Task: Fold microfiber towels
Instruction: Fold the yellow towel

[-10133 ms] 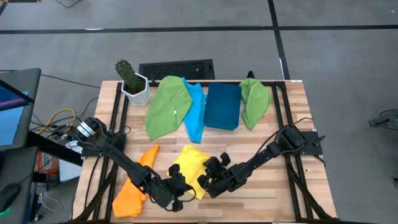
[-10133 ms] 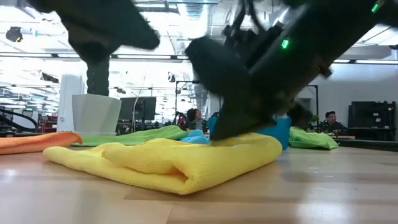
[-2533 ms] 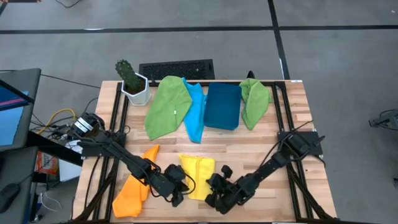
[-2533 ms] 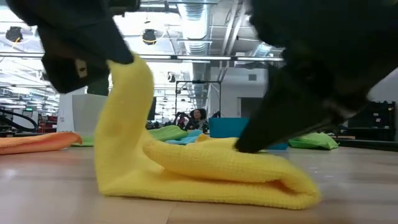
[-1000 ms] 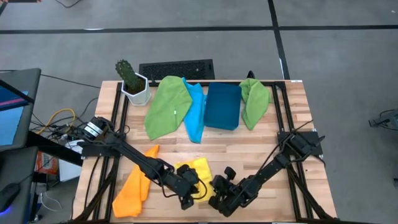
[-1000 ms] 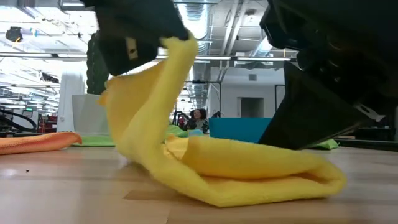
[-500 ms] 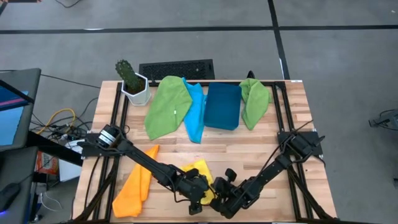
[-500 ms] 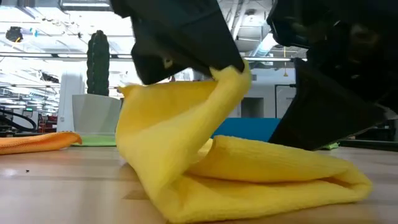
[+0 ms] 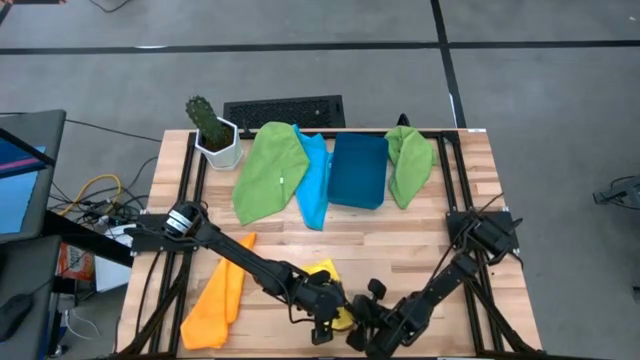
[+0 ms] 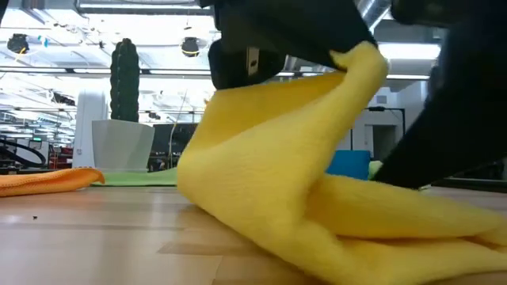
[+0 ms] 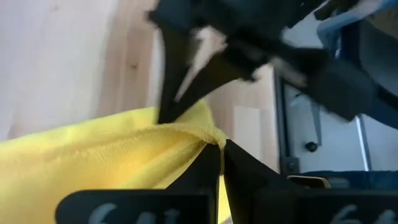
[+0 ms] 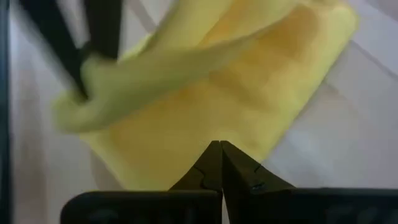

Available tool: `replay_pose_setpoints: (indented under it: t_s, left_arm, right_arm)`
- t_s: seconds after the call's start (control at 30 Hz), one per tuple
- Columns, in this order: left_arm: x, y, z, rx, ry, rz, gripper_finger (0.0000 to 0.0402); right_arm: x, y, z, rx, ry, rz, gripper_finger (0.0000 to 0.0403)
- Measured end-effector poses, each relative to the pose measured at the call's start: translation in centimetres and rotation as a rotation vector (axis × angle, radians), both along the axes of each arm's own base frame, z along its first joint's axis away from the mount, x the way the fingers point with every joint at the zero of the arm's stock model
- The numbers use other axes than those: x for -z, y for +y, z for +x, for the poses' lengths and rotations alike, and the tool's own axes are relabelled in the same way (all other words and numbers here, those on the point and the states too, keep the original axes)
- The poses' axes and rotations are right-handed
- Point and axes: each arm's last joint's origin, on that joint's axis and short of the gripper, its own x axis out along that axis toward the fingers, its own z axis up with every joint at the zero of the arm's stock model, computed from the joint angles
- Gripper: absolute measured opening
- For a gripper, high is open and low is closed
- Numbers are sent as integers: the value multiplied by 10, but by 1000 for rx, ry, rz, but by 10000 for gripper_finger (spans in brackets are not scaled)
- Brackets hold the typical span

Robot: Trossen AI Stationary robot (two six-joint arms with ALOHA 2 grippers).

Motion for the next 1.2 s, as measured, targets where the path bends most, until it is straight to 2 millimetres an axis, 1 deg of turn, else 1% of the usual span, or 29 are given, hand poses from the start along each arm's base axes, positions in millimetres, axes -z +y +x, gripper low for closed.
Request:
replay_pose_setpoints:
  t_s: [0.1, 0.23, 0.4, 0.6, 0.8, 1.0, 1.2]
  left_arm:
    - [2, 1, 0, 6, 4, 13, 0]
    - [2, 4, 2, -1, 0, 17, 0]
    - [1, 9, 4, 0, -6, 16, 0]
    - [1, 10, 5, 8, -9, 19, 0]
    - [1, 12, 6, 0, -19, 38, 0]
    - [24, 11, 12, 23, 37, -11, 0]
    - [27, 10, 14, 17, 36, -23, 0]
  right_arm:
    - [0, 6, -8, -3, 0, 13, 26]
    - [0, 10, -12, -10, 4, 22, 22]
    - [8, 6, -8, 5, 22, 7, 20]
    - [8, -1, 0, 18, 21, -9, 27]
    - [8, 0, -1, 5, 26, -12, 22]
    - [8, 3, -5, -12, 30, -16, 26]
    - [7, 9, -11, -30, 23, -18, 30]
